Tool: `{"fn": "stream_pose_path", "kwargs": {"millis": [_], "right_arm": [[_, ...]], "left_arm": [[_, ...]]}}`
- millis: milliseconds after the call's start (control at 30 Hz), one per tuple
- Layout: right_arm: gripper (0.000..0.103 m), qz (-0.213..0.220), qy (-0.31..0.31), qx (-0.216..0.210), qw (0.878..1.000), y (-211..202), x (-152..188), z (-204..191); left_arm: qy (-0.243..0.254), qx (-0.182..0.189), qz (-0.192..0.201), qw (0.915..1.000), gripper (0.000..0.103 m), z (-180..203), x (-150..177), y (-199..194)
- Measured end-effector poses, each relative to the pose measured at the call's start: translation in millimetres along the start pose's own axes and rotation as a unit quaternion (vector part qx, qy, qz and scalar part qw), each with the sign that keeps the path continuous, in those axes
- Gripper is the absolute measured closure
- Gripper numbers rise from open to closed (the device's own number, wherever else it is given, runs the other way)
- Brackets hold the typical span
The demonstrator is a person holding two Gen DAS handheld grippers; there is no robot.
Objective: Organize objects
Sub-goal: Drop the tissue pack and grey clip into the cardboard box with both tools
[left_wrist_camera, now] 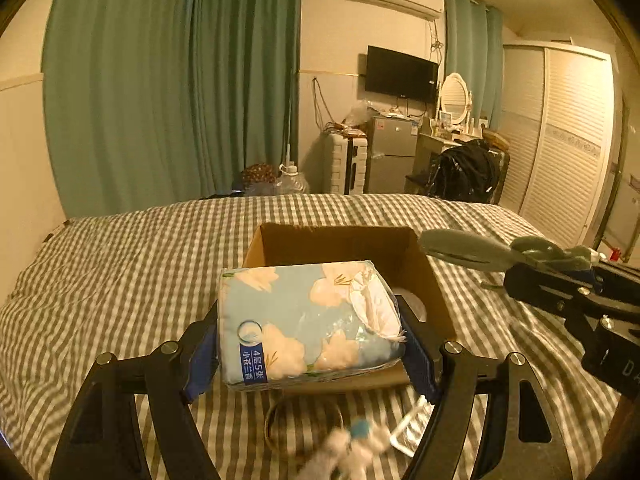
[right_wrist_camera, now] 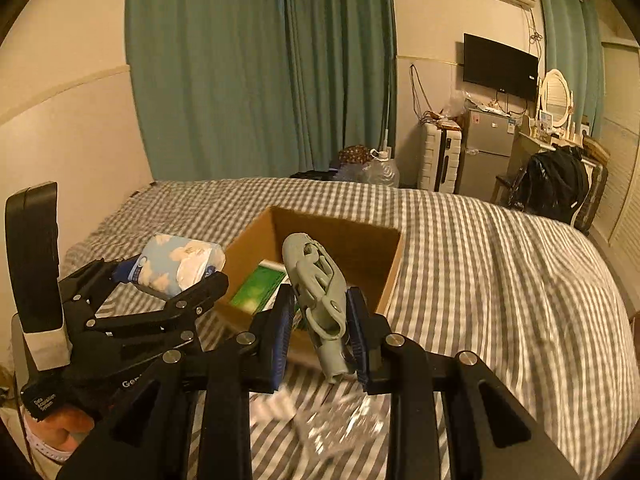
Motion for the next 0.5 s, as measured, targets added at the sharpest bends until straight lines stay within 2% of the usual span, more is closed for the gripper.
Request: {"fn": "stream_pose_path", "kwargs": {"millis": [167,300,500], "right_arm": [[0.077,-0.021,0.005,0.008,1.000,55,-18,21],[0.077,-0.041,0.009,0.015,0.999,96,-17,36],[0.076,-0.056,0.037,-0.003,0.998,136,-8,48]], "left_arm": [[0.006,-0.001,-0.019,0.9998,0.025,3,-9,58],[-0.001,0.004,-0.039,0.9992,0.025,4,-7,97],[0.007,0.009,-0.049,0.9987,0.025,8,4,123]]}}
Point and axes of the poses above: each gripper's, at about its wrist camera, not at the fingertips, and y roughly the way its jaws point, z to its right, x to its underside, the point moved 7 cm from there along y, roughly the way its jaws point, and after that the axes turned 4 degrees about -x, right-handed, at the moved point
